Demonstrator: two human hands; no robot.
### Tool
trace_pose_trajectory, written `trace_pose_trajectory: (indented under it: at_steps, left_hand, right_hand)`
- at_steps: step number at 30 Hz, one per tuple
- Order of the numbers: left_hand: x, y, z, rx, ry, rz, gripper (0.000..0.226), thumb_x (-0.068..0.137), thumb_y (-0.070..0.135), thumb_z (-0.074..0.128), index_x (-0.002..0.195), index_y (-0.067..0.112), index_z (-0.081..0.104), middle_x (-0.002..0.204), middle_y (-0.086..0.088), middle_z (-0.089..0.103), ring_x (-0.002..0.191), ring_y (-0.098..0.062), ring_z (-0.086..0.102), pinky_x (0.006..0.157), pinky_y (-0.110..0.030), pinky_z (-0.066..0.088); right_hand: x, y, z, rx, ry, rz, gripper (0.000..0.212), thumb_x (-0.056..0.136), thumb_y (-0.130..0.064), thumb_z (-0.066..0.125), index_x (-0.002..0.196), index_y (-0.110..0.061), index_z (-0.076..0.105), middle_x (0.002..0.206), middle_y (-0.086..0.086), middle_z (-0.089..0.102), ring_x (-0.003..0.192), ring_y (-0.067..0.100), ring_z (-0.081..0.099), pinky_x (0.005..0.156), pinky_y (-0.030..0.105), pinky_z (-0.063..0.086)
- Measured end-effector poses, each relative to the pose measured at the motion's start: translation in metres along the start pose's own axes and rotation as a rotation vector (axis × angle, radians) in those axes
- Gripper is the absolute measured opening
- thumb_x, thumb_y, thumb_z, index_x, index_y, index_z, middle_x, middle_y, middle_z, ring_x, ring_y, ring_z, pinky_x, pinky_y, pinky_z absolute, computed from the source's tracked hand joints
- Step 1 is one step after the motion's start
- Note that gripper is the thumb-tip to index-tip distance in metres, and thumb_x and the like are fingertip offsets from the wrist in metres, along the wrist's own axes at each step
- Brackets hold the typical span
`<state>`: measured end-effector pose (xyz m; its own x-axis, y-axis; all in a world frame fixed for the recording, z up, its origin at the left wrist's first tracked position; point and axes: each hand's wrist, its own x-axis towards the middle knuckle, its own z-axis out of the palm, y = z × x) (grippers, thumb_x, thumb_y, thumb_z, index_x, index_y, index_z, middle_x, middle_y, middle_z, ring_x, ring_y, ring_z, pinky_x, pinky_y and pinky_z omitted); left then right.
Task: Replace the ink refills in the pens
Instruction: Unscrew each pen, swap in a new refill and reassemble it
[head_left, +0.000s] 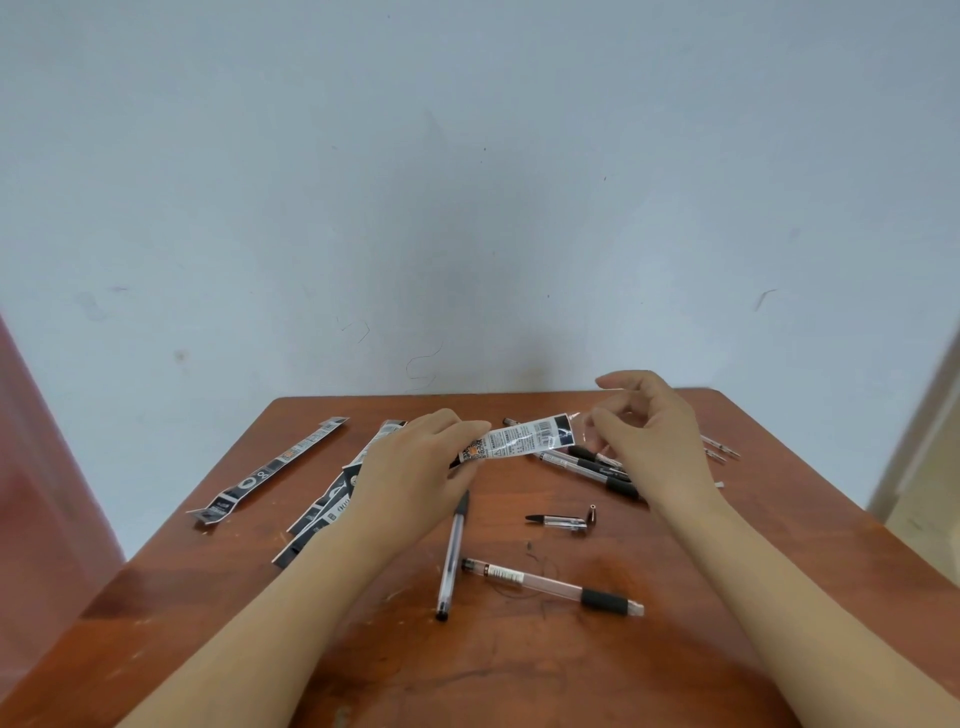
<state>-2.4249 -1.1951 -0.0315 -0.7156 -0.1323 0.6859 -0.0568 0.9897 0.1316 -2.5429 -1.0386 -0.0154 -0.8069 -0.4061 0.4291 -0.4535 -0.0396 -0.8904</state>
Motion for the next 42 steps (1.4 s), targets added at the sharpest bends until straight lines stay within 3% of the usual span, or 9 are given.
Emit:
trace_pose_trajectory:
  at_steps: [3, 6, 12, 17, 25, 29, 34, 39, 42]
  left_hand:
    - [0.0, -0.002, 0.001, -0.002, 0.012, 0.001, 0.04, 0.057, 0.006, 0.083, 0.093, 0.014, 0.07, 0.07, 0.005, 0.066, 0.056, -0.01, 0.06, 0.051, 0.0, 0.019]
    - [0.0, -0.003, 0.002, -0.002, 0.028, 0.011, 0.039, 0.058, 0.006, 0.082, 0.094, 0.014, 0.069, 0.072, 0.004, 0.066, 0.057, -0.011, 0.06, 0.049, -0.002, 0.022]
    - [-0.001, -0.007, 0.003, 0.03, 0.065, 0.069, 0.038, 0.059, 0.008, 0.082, 0.095, 0.014, 0.069, 0.072, 0.004, 0.066, 0.057, -0.012, 0.06, 0.04, -0.019, 0.04]
    - [0.0, -0.009, 0.004, 0.035, 0.098, 0.093, 0.03, 0.064, 0.015, 0.07, 0.094, 0.015, 0.069, 0.071, 0.004, 0.065, 0.058, -0.012, 0.06, 0.039, -0.021, 0.044]
    - [0.0, -0.009, 0.003, 0.032, 0.112, 0.112, 0.038, 0.059, 0.006, 0.082, 0.095, 0.012, 0.069, 0.073, 0.0, 0.066, 0.061, -0.016, 0.061, 0.041, -0.025, 0.048]
    - [0.0, -0.01, 0.003, 0.021, 0.135, 0.139, 0.031, 0.065, 0.014, 0.071, 0.095, 0.013, 0.069, 0.073, 0.001, 0.065, 0.064, -0.012, 0.059, 0.041, -0.027, 0.05]
    - [0.0, -0.011, 0.005, -0.009, 0.125, 0.161, 0.03, 0.067, 0.017, 0.064, 0.096, 0.015, 0.068, 0.074, 0.002, 0.064, 0.076, -0.008, 0.045, 0.041, -0.029, 0.05]
    - [0.0, -0.012, 0.004, -0.014, 0.13, 0.128, 0.03, 0.066, 0.017, 0.064, 0.096, 0.016, 0.069, 0.074, 0.002, 0.064, 0.077, -0.009, 0.045, 0.042, -0.029, 0.05]
    - [0.0, -0.012, 0.003, -0.014, 0.126, 0.125, 0.03, 0.066, 0.017, 0.064, 0.095, 0.016, 0.069, 0.073, 0.002, 0.064, 0.075, -0.008, 0.046, 0.042, -0.028, 0.05]
  right_hand:
    - [-0.001, -0.002, -0.002, -0.019, 0.001, -0.017, 0.034, 0.081, 0.005, 0.053, 0.078, -0.028, 0.051, 0.06, -0.004, 0.06, 0.05, 0.002, 0.056, 0.052, 0.011, 0.044]
    - [-0.001, -0.002, -0.003, -0.094, -0.017, -0.041, 0.03, 0.081, 0.001, 0.058, 0.07, -0.027, 0.055, 0.067, -0.002, 0.058, 0.063, 0.011, 0.054, 0.053, 0.011, 0.04]
    - [-0.003, -0.003, -0.002, -0.186, -0.121, -0.055, 0.031, 0.082, -0.005, 0.061, 0.066, -0.031, 0.059, 0.083, -0.008, 0.056, 0.071, 0.002, 0.05, 0.058, 0.004, 0.038]
    - [-0.004, -0.007, -0.001, -0.217, -0.171, -0.045, 0.029, 0.083, -0.007, 0.06, 0.066, -0.031, 0.061, 0.088, -0.008, 0.054, 0.074, 0.001, 0.05, 0.06, 0.001, 0.037]
    - [-0.005, -0.008, -0.001, -0.215, -0.216, -0.004, 0.026, 0.084, -0.011, 0.059, 0.07, -0.033, 0.061, 0.09, -0.005, 0.056, 0.076, 0.003, 0.05, 0.067, 0.015, 0.038]
    - [-0.004, -0.008, -0.001, -0.17, -0.234, 0.037, 0.025, 0.084, -0.011, 0.06, 0.072, -0.034, 0.062, 0.093, 0.002, 0.06, 0.082, 0.013, 0.053, 0.074, 0.028, 0.044]
    - [-0.007, -0.009, 0.001, -0.067, -0.295, 0.052, 0.028, 0.082, -0.007, 0.063, 0.073, -0.033, 0.065, 0.093, -0.006, 0.061, 0.078, 0.003, 0.054, 0.062, 0.011, 0.045]
    - [-0.006, -0.009, -0.001, 0.011, -0.243, 0.028, 0.03, 0.08, -0.002, 0.063, 0.067, -0.029, 0.068, 0.08, -0.008, 0.065, 0.065, -0.002, 0.054, 0.062, 0.017, 0.045]
    - [-0.006, -0.009, -0.002, 0.035, -0.249, 0.052, 0.029, 0.081, -0.003, 0.063, 0.068, -0.029, 0.069, 0.076, -0.008, 0.065, 0.067, 0.004, 0.054, 0.059, 0.02, 0.045]
